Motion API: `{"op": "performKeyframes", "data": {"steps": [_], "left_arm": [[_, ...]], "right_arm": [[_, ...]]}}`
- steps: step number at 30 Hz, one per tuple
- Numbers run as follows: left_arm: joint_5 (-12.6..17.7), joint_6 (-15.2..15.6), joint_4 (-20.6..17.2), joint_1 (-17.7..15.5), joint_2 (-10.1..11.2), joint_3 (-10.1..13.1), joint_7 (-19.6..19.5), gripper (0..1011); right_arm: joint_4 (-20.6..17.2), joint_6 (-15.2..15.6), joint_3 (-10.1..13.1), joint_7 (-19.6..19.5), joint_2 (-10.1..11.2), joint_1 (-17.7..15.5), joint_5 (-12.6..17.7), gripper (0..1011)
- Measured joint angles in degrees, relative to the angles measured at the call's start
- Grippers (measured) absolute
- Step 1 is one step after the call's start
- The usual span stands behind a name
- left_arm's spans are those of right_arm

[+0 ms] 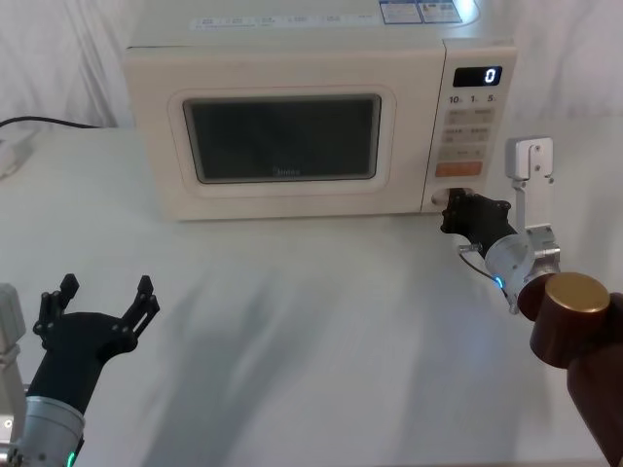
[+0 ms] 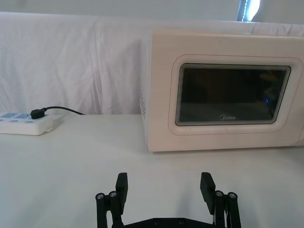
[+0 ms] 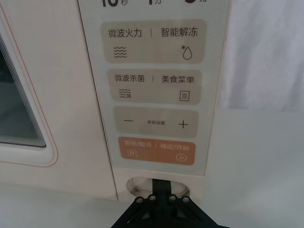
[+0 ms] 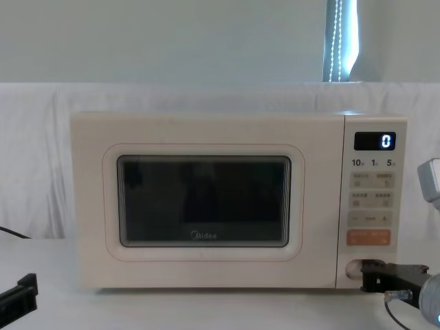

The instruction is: Press the button to open the microwave door with one hand; close the microwave door with the other hand.

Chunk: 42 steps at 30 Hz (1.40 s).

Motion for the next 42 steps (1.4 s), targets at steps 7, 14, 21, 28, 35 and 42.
{"op": "performKeyframes", "data": {"steps": [7, 14, 21, 28, 35, 42], "left_arm": [[0.0, 0.0, 0.0, 0.0, 0.0, 0.0, 0.0, 1001], [0.0, 0.0, 0.0, 0.0, 0.0, 0.0, 0.0, 1001], [0.0, 0.0, 0.0, 0.0, 0.0, 0.0, 0.0, 1001], [0.0, 0.0, 0.0, 0.0, 0.0, 0.0, 0.0, 1001], [0.0, 0.0, 0.0, 0.0, 0.0, 0.0, 0.0, 1001], [0.0, 0.0, 0.0, 0.0, 0.0, 0.0, 0.0, 1001]], "right_arm": [[1.2, -0.4, 0.1, 0.2, -0.1, 0.8, 0.1, 0], [2.3, -0.7, 0.1, 0.2, -0.2, 1.5, -0.1, 0], [3.0, -0.9, 0.0, 0.2, -0.3, 2.1, -0.3, 0], [3.4, -1.0, 0.0, 0.3, -0.3, 2.4, -0.4, 0], [0.0, 0.1, 0.1, 0.4, 0.0, 0.4, -0.4, 0], [-6.7, 2.0, -0.2, 0.0, 0.4, -3.8, -0.6, 0]]}}
